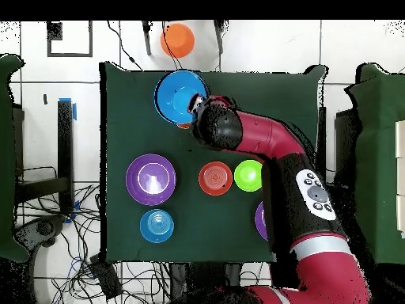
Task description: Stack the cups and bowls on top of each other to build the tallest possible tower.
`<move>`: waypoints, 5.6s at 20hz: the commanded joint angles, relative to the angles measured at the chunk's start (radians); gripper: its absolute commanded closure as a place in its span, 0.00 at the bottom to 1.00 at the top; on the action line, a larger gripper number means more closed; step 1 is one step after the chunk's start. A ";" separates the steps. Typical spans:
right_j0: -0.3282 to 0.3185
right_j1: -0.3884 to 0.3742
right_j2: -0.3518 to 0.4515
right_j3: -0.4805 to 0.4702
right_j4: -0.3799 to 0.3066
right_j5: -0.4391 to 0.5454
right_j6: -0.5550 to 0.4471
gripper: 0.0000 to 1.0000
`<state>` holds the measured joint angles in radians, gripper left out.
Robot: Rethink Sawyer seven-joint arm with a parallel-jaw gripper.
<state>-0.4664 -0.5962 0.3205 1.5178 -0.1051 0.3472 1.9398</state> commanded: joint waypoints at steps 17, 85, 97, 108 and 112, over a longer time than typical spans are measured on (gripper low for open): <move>0.032 0.006 0.002 -0.089 -0.052 0.149 -0.024 1.00; 0.007 -0.007 -0.036 0.115 -0.134 -0.106 0.050 1.00; -0.040 -0.036 0.045 0.187 -0.083 -0.079 0.052 1.00; -0.101 -0.009 0.135 0.199 -0.097 -0.124 0.038 1.00; -0.120 0.001 0.166 0.203 -0.102 -0.145 0.040 1.00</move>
<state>-0.5787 -0.6384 0.3763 1.6880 -0.1815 0.2766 1.9398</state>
